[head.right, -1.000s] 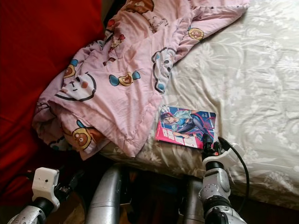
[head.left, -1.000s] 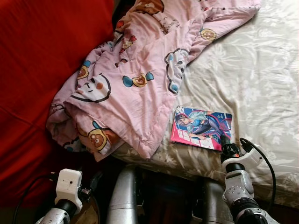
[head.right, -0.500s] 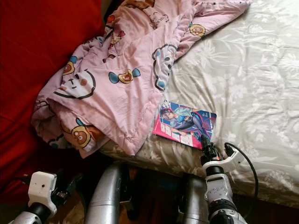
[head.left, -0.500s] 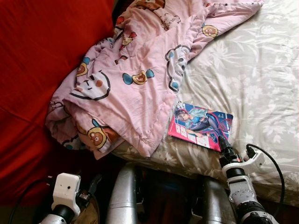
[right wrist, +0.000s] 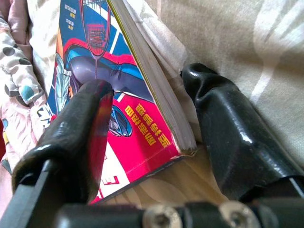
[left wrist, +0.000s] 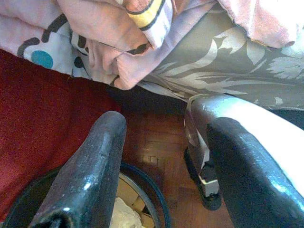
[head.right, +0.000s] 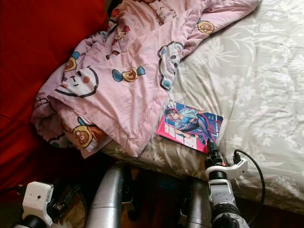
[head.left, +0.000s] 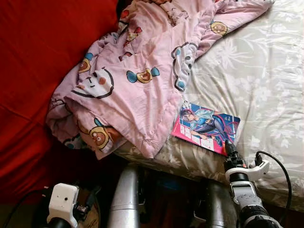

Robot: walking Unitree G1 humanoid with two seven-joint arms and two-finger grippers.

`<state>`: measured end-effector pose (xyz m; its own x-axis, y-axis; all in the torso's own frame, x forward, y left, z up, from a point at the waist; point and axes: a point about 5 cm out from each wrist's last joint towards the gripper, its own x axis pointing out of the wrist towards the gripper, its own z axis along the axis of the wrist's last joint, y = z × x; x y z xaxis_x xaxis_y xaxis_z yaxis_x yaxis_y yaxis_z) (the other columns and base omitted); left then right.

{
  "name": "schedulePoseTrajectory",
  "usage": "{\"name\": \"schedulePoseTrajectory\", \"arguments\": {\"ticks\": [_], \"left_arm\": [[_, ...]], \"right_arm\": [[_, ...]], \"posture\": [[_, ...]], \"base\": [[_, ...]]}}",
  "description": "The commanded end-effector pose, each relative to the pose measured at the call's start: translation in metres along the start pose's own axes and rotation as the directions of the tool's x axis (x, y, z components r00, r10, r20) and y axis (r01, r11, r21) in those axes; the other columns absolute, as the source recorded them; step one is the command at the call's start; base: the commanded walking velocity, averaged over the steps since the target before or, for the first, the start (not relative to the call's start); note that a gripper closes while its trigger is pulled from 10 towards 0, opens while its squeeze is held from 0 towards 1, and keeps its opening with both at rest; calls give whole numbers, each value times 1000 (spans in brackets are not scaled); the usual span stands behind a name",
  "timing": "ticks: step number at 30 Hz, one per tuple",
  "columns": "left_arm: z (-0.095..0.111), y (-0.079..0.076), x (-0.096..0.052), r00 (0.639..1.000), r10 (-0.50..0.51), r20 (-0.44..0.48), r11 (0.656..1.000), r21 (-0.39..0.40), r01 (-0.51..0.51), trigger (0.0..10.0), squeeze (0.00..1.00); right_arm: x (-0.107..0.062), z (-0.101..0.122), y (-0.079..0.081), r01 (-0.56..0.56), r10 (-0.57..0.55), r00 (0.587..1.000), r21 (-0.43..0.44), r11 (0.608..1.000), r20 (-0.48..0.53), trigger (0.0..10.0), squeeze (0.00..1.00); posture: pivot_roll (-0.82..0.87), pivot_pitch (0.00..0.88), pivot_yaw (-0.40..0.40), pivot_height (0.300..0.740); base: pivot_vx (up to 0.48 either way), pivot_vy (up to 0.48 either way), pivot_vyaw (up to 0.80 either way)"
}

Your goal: Clean up the room

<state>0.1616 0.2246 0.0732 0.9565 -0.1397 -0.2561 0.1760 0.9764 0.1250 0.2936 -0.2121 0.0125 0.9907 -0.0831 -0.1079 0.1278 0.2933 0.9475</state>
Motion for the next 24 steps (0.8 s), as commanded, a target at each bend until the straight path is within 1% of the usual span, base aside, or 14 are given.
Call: {"name": "schedulePoseTrajectory", "arguments": {"ticks": [1, 2, 3, 5, 9, 11, 14, 17, 18, 19, 22, 24], "left_arm": [[-7, 5, -10, 998, 27, -56, 1000, 17, -26, 10000, 0], [-7, 5, -10, 998, 27, -56, 1000, 17, -26, 10000, 0], [-6, 5, -10, 998, 27, -56, 999, 19, -26, 10000, 0], [-6, 5, -10, 998, 27, -56, 999, 21, -26, 10000, 0], [-6, 6, -9, 998, 28, -57, 999, 25, -26, 10000, 0], [-6, 6, -9, 998, 27, -58, 999, 27, -26, 10000, 0], [-6, 6, -9, 998, 27, -61, 999, 28, -25, 10000, 0], [-6, 5, -8, 998, 29, -60, 999, 28, -28, 10000, 0], [-6, 5, -7, 998, 30, -59, 999, 28, -28, 10000, 0], [-6, 5, -6, 998, 29, -58, 999, 28, -28, 10000, 0], [-7, 4, -3, 998, 30, -55, 999, 28, -29, 10000, 0], [-7, 4, -2, 998, 30, -54, 999, 30, -29, 10000, 0]], "right_arm": [[-27, -45, -28, 168, -151, 971, 76, 983, -187, 10000, 0], [-27, -45, -28, 168, -151, 971, 76, 983, -187, 10000, 0], [-27, -56, -25, 150, -133, 958, 49, 987, -255, 10000, 0], [-28, -64, -22, 129, -116, 946, 23, 991, -303, 10000, 0], [-26, -69, -19, 125, -106, 943, 40, 991, -315, 10000, 0], [-26, -70, -19, 124, -106, 941, 34, 992, -321, 10000, 0], [-26, -70, -18, 120, -102, 941, 35, 992, -323, 10000, 0], [-23, -67, -15, 91, -74, 949, 42, 995, -306, 10000, 0], [-22, -66, -14, 79, -64, 952, 40, 996, -300, 6157, 0], [-21, -65, -12, 68, -51, 954, 49, 996, -294, 0, 0], [-17, -62, -7, 31, -10, 960, 69, 997, -278, 0, 0], [-16, -62, -7, 28, -8, 961, 68, 997, -278, 0, 0]], "posture": [[342, 495, 149, 605], [342, 495, 149, 605], [342, 497, 149, 605], [342, 497, 149, 605], [348, 498, 151, 605], [348, 498, 151, 605], [345, 496, 150, 605], [343, 497, 144, 605], [341, 494, 142, 605], [339, 490, 141, 605], [337, 484, 137, 605], [331, 476, 131, 605]], "base": [[0, 0, 0], [0, 0, 0], [0, 0, 0], [0, 0, 0], [0, 0, 0], [0, 0, 0], [0, 0, 0], [0, 0, 0], [0, 0, 0], [0, 0, 0], [0, 0, 0], [0, 0, 0]]}}
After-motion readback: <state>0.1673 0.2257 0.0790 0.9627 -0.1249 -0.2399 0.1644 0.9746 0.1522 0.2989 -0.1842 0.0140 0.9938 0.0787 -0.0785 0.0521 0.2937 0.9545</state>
